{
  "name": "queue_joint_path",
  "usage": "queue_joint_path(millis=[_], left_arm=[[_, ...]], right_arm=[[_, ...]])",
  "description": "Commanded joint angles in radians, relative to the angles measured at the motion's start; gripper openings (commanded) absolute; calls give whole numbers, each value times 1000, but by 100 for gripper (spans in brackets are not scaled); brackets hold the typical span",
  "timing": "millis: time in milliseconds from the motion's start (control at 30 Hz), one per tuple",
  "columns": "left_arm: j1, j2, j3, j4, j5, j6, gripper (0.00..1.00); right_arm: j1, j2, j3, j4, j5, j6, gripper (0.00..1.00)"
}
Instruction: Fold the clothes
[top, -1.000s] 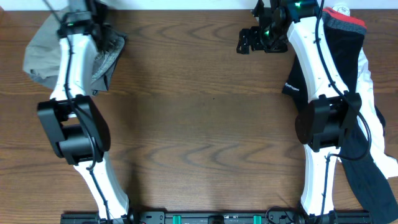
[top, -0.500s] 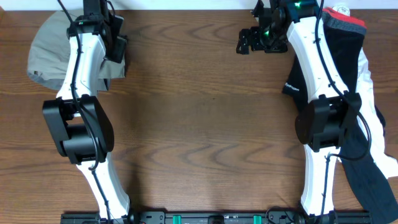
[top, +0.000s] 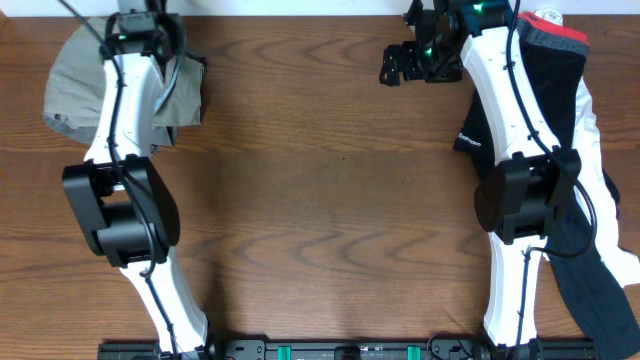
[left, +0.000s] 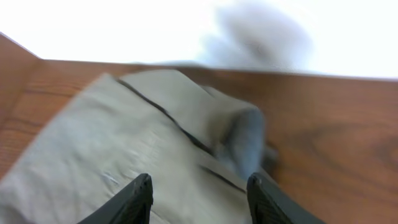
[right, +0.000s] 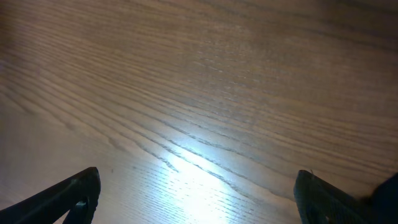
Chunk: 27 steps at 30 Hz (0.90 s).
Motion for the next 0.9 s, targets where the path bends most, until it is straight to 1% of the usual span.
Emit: queue_joint_path(millis=[0,100,167,200,233,333,467,600,733,767,800,867], left_arm=[[56,28,6,47,-41,-61,50],[87,72,6,68,-40,-61,50],[104,101,6,53,-43,-73,45],[113,115,6,40,-46,-88,41],[122,130,6,29,-59,-121,40],[153,181,4,14,-68,-205,41],[183,259,-8,8,-68,-268,41],[195,325,-9,-29,-68,-277,42],[196,327,-8,-45,-68,-277,43],[196,320,-8,-45,-68,-277,44],[194,307,-8,-45,-68,-277,48],[192,277,-8,-45,-64,-277,50]], right_arm=[[10,-18,1,0,21,-23,97],[10,-18,-19,12,35,-22,97],[10,-18,-39,27,34,-22,97],[10,-18,-47,33,34,-22,98],[10,-18,-54,37,34,-22,98],[10,-18,-69,48,34,-22,98],[10,-18,-75,57,34,-22,98],[10,-18,-75,71,34,-21,98],[10,-18,-75,82,34,-21,98],[10,-18,-75,87,34,-21,98],[10,-18,-75,92,34,-21,98],[10,-18,-75,106,34,-21,99]])
